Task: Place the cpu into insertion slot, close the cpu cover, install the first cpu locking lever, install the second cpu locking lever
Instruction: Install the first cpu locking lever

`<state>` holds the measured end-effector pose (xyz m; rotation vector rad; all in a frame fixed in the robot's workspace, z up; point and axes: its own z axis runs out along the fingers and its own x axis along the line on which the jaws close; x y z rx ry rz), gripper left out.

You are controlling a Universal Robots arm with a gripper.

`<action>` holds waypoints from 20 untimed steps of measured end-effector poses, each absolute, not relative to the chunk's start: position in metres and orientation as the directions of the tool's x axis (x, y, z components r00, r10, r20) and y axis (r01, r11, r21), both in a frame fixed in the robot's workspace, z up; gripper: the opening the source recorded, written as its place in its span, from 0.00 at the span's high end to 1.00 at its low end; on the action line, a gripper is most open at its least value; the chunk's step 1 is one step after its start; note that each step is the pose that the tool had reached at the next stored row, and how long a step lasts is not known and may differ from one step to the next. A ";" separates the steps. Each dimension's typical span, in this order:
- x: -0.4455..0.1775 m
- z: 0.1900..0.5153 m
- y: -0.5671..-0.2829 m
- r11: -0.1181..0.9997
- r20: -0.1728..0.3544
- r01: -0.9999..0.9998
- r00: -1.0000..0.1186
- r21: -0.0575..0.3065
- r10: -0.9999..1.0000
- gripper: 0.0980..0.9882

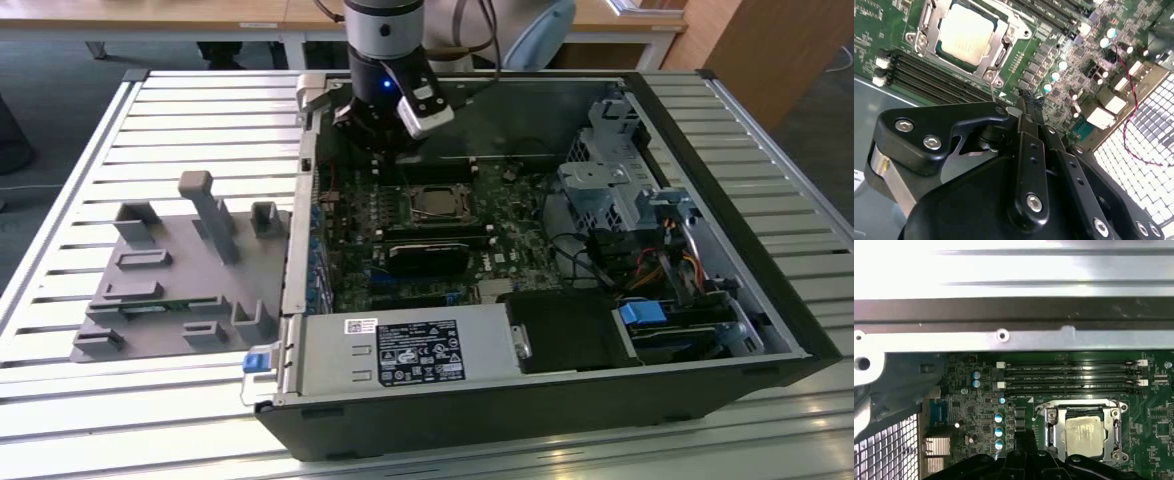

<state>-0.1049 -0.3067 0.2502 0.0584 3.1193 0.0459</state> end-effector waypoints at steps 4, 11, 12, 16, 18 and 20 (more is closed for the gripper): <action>-0.107 0.250 -0.300 0.999 -0.021 0.037 -0.999 0.030 0.038 0.99; -0.107 0.249 -0.293 0.999 -0.021 0.037 -0.999 0.030 0.038 0.99; -0.107 0.249 -0.293 0.999 -0.021 0.037 -0.999 0.030 0.038 0.99; -0.106 0.248 -0.291 0.999 -0.021 0.037 -0.999 0.030 0.038 0.99; -0.105 0.248 -0.291 0.999 -0.021 0.037 -0.999 0.030 0.038 0.99; -0.102 0.248 -0.291 0.999 -0.021 0.037 -0.999 0.030 0.038 0.99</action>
